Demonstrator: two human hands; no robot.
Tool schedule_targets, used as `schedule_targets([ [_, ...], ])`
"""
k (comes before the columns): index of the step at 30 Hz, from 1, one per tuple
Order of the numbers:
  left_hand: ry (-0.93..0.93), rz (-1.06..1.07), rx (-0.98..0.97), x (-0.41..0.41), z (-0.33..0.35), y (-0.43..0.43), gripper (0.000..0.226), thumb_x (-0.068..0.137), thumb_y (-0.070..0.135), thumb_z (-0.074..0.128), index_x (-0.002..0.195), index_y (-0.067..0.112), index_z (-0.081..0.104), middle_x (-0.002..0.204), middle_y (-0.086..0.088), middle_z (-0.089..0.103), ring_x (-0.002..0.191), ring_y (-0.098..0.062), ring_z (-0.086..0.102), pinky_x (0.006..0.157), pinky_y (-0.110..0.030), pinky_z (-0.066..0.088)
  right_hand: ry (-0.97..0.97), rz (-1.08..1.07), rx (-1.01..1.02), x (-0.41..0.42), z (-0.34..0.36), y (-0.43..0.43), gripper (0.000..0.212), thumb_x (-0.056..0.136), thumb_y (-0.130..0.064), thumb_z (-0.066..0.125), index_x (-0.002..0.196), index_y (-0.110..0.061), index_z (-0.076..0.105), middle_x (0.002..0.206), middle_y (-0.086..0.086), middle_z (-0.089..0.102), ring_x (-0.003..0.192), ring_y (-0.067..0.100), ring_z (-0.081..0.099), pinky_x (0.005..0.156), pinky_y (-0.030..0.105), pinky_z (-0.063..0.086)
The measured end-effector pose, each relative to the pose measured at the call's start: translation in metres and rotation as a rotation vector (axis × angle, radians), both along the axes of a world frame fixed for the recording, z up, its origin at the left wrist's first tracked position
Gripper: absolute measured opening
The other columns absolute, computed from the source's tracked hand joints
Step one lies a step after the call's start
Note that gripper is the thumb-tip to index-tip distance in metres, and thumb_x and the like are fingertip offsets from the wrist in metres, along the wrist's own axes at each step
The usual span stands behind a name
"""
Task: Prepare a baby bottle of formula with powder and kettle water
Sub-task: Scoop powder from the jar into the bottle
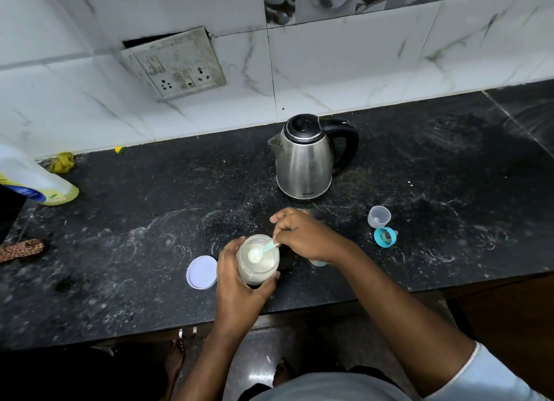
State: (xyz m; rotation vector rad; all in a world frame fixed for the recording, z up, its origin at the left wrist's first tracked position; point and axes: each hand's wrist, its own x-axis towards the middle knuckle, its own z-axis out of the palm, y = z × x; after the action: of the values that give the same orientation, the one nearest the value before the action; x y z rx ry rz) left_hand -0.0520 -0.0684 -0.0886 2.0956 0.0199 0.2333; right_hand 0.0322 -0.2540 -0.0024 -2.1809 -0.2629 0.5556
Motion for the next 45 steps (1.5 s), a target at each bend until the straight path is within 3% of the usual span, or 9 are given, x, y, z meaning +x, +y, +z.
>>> schedule_targets([
  [4,0.052,0.034,-0.073,0.001,-0.002,0.001,0.097,0.063,0.031,0.095,0.144,0.020,0.043,0.140,0.003,0.051,0.131,-0.011,0.053,0.110,-0.015,0.040,0.035,-0.063,0.108,-0.001,0.002,-0.003,0.016,0.095,-0.010,0.064,0.084,-0.016,0.074,0.134,-0.001,0.057,0.119,0.007,0.051,0.101,0.027,0.036],
  [8,0.091,0.093,-0.171,0.003,-0.009,0.007,0.092,0.063,0.027,0.094,0.139,0.034,0.043,0.139,0.004,0.055,0.128,-0.009,0.058,0.109,-0.026,0.046,0.074,-0.235,0.256,0.000,0.006,-0.016,0.018,0.094,-0.011,0.064,0.081,-0.017,0.075,0.121,0.000,0.068,0.097,0.010,0.062,0.087,0.032,0.044],
  [11,0.113,0.121,-0.192,0.004,-0.015,0.012,0.090,0.062,0.026,0.094,0.133,0.042,0.042,0.138,0.006,0.056,0.125,-0.007,0.059,0.109,-0.029,0.049,0.106,-0.397,0.330,0.000,0.007,-0.034,0.016,0.091,-0.018,0.063,0.080,-0.018,0.074,0.094,0.023,0.067,0.078,0.024,0.054,0.071,0.041,0.042],
  [18,0.104,0.128,-0.183,0.003,-0.023,0.019,0.109,0.056,0.049,0.094,0.146,0.032,0.034,0.151,-0.002,0.048,0.140,-0.020,0.051,0.120,-0.055,0.041,0.050,-0.560,0.371,-0.009,0.004,-0.077,0.020,0.098,-0.009,0.057,0.083,-0.010,0.070,0.071,-0.002,0.068,0.064,0.006,0.058,0.059,0.026,0.044],
  [22,-0.113,0.250,0.036,-0.011,0.003,0.001,0.116,0.058,0.064,0.085,0.152,0.025,0.029,0.170,-0.012,0.022,0.157,-0.025,0.023,0.125,-0.049,0.023,0.050,-0.631,0.359,-0.020,-0.004,-0.094,0.017,0.099,-0.012,0.056,0.091,-0.006,0.070,0.070,-0.004,0.067,0.063,0.009,0.054,0.056,0.024,0.043],
  [26,-0.396,0.051,0.119,-0.017,0.020,-0.043,0.079,0.079,0.045,0.082,0.138,0.007,0.046,0.153,-0.015,0.044,0.144,-0.021,0.040,0.115,-0.046,0.037,0.061,-0.676,0.361,-0.035,-0.013,-0.105,0.017,0.100,-0.010,0.055,0.093,-0.003,0.069,0.068,0.000,0.065,0.060,0.010,0.052,0.051,0.022,0.041],
  [34,0.048,-0.203,0.055,0.010,0.003,-0.112,0.084,0.076,0.035,0.093,0.145,0.020,0.048,0.138,0.015,0.046,0.129,-0.004,0.041,0.109,-0.020,0.033,0.048,-0.734,0.415,-0.050,-0.027,-0.108,0.020,0.100,-0.008,0.057,0.085,-0.012,0.070,0.063,-0.003,0.063,0.055,0.008,0.050,0.051,0.023,0.040],
  [41,0.269,-0.100,-0.092,0.030,-0.014,-0.122,0.058,0.071,0.018,0.095,0.113,0.036,0.059,0.113,0.015,0.071,0.105,-0.003,0.068,0.097,-0.043,0.057,0.060,-0.763,0.495,-0.054,-0.039,-0.113,0.013,0.100,-0.006,0.061,0.093,-0.003,0.072,0.066,-0.001,0.065,0.059,0.007,0.054,0.053,0.021,0.043],
  [45,0.261,-0.104,-0.141,0.031,-0.012,-0.129,0.051,0.074,0.015,0.093,0.112,0.030,0.063,0.111,0.011,0.075,0.104,-0.007,0.071,0.098,-0.040,0.057,0.004,-0.761,0.565,-0.053,-0.040,-0.115,0.012,0.100,-0.003,0.062,0.097,0.000,0.073,0.069,0.001,0.067,0.062,0.009,0.056,0.055,0.020,0.046],
])
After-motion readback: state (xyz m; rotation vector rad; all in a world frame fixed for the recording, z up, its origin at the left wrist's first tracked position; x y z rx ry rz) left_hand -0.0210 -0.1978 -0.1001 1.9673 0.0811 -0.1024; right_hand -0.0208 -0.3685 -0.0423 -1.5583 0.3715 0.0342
